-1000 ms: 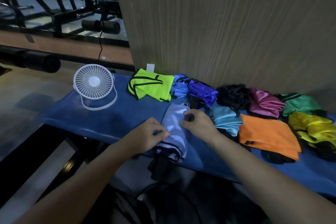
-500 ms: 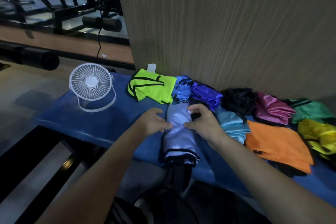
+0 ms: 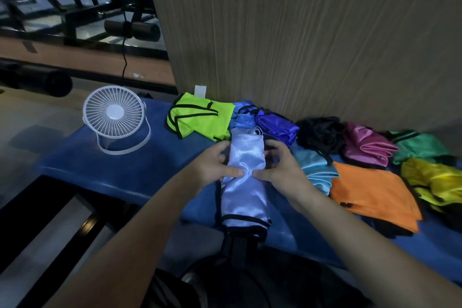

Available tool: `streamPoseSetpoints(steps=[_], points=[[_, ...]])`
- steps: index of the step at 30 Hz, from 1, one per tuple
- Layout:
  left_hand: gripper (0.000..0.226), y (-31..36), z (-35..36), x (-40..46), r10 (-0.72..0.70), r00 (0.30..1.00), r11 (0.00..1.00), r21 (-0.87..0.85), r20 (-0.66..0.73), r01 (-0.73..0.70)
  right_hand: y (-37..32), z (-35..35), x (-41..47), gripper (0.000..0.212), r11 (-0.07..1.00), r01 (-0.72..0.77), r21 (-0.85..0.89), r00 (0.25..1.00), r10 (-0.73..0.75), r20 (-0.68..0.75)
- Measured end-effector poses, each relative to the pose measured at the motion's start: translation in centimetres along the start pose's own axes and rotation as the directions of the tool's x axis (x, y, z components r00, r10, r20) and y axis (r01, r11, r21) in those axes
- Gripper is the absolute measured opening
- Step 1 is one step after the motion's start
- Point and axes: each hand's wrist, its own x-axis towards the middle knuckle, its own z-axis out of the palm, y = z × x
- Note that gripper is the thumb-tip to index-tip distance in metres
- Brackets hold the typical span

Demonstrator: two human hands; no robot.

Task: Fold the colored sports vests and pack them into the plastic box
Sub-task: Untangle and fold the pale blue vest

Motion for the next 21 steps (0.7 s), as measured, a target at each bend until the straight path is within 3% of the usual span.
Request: streamPoseSetpoints(steps=[6, 10, 15, 21], points=[[0.054, -0.7, 0.7, 0.5, 0.090, 0.996, 0.996, -0.005, -0.012, -0.090, -1.0, -2.3, -0.9, 0.030, 0.969, -0.246, -0.033, 0.960, 0.248, 0.129], [0.047, -0.7, 1.1, 0.8, 0.141, 0.990, 0.989, 0.053, -0.019, -0.139, -1.5, -3.2, -1.3, 0.026, 0.974, -0.224, 0.020, 0.970, 0.221, 0.103], [0.053, -1.2, 0.7, 1.0, 0.209, 0.978, 0.935, 0.297, -0.012, -0.196, -1.1, -3.7, -1.4, 0.028, 0.983, -0.163, 0.084, 0.983, 0.154, 0.096], [0.034, -1.2, 0.8, 0.6, 0.222, 0.975, 0.921, 0.330, -0.011, -0.206, -0.3, -3.5, -1.5, 0.027, 0.996, -0.078, 0.037, 0.991, 0.074, 0.108]])
